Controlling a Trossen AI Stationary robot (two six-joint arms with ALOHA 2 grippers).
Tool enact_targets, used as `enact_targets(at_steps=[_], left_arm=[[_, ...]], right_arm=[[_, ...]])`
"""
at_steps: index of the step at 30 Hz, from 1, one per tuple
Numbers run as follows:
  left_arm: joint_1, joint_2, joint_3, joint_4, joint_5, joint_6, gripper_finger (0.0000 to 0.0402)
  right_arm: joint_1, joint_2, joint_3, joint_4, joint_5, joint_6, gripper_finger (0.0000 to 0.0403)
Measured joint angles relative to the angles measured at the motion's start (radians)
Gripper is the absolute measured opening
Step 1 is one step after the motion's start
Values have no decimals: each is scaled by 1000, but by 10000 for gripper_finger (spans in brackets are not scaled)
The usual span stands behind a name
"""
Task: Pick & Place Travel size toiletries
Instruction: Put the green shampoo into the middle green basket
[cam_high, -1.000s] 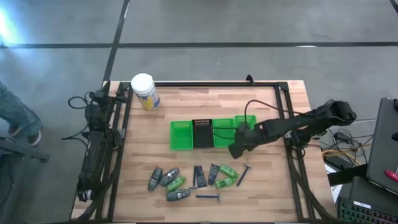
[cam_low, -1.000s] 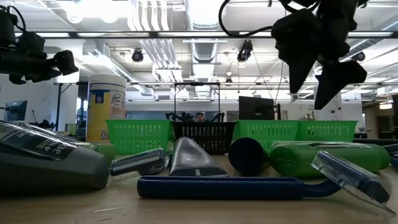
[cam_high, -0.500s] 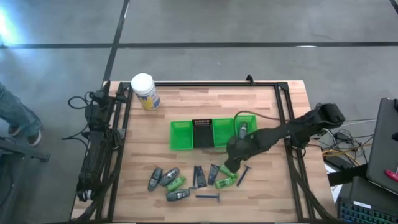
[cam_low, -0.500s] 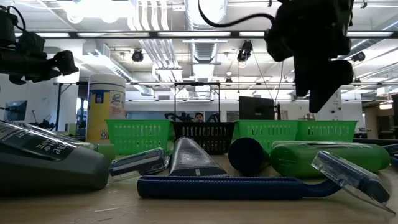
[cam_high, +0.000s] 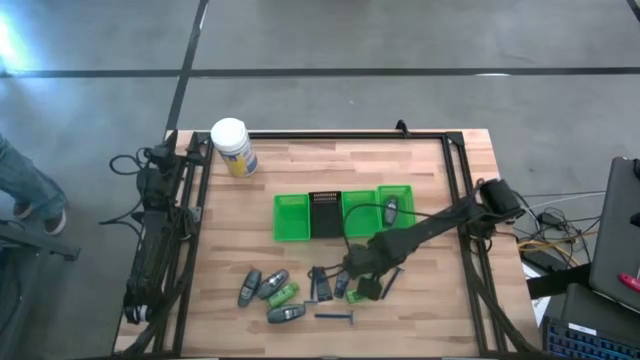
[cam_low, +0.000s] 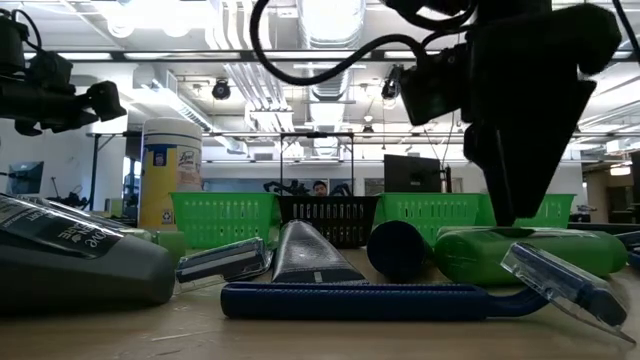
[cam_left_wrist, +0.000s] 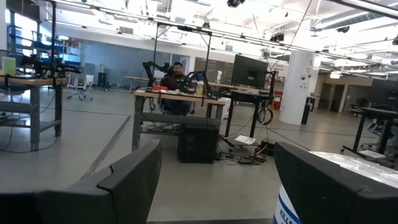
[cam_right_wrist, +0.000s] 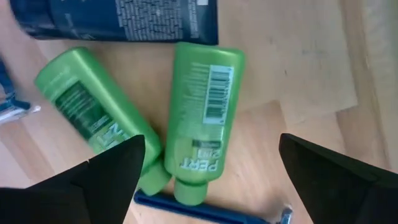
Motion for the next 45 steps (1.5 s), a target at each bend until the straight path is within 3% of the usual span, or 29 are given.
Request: enact_targets(at_steps=[11,17,26,30,38,45], left_arm=[[0,1,0,-6,0,0,314],[0,2,0,-7,0,0,314],[0,2,0,-7,0,0,314],[0,3,0,-8,0,0,314],[0,3,0,-12,0,0,314],[0,3,0,-14,0,0,314]], right_arm=[[1,8,-106,172,12,170,324],[2,5,-124,183,49,176,296],[1,-14,-132,164,70,154,156],[-6,-114,-135,162,97,169,108],[-144,-391,-133,170,190,336,118],[-365,-349,-148,212,158,447,131]])
